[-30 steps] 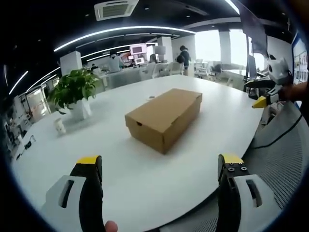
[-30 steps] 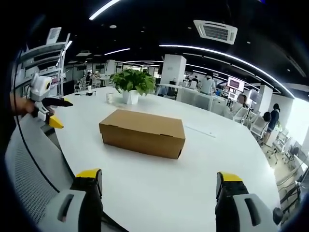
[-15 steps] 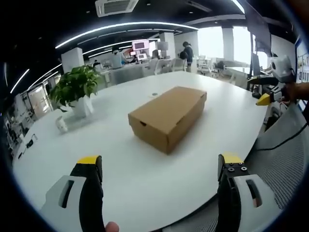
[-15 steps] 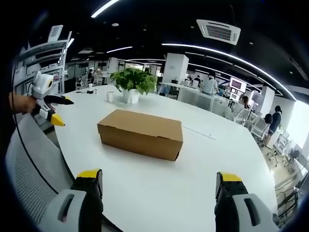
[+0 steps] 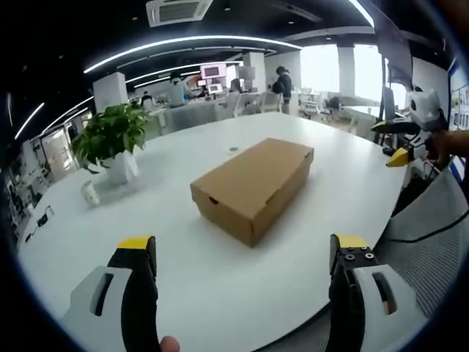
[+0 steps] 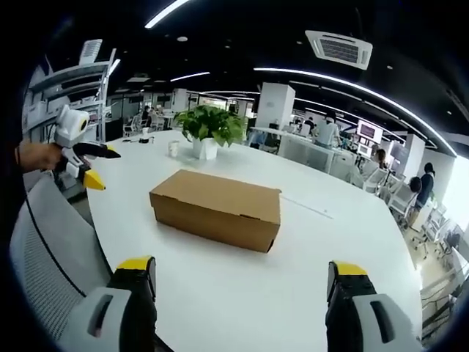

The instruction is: Operate the shoe box by opening the lid, removing the specified soft item, and placing it in the target area until the item is outside and the box remains undamaged.

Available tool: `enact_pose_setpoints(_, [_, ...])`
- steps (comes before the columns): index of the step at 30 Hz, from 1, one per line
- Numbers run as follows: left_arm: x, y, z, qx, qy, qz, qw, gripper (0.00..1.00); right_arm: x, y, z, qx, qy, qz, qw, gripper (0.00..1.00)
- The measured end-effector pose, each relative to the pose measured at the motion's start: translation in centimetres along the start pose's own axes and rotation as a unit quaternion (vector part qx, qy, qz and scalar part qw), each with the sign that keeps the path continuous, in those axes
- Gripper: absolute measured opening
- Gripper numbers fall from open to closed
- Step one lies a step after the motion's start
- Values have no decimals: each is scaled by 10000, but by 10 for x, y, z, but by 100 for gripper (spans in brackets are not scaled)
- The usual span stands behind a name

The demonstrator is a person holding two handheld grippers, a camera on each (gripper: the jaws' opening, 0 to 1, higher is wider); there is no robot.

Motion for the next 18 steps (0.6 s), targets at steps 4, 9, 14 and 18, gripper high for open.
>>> enact_pose_setpoints(4, [4, 0, -4, 24, -53, -81, 10000, 96, 6, -4, -6, 33, -92, -37, 9999, 96])
enact_pose_setpoints(9, [10, -1, -11, 17, -91, -96, 9999, 97, 14, -8, -15, 115, -191, -69, 9997, 96])
enact_pose_setpoints(14, [11, -6, -19, -23, -86, -50, 9999, 97, 16, -10, -24, 221, -212, -55, 9995, 96])
enact_pose_setpoints(18, [10, -9, -26, -86, -86, -80, 9999, 97, 12, -11, -29, 329, -165, -54, 9993, 96])
Point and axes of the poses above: the point that each gripper's makers call its tool centre point, and the gripper's own axes: z roughly backward along the fingers, y roughly to its left, x roughly out of its top, the point moved 3 cm from there along z, roughly backward along the fingers, and after that the axes turned 13 degrees about -y, right-handed, at the moved point
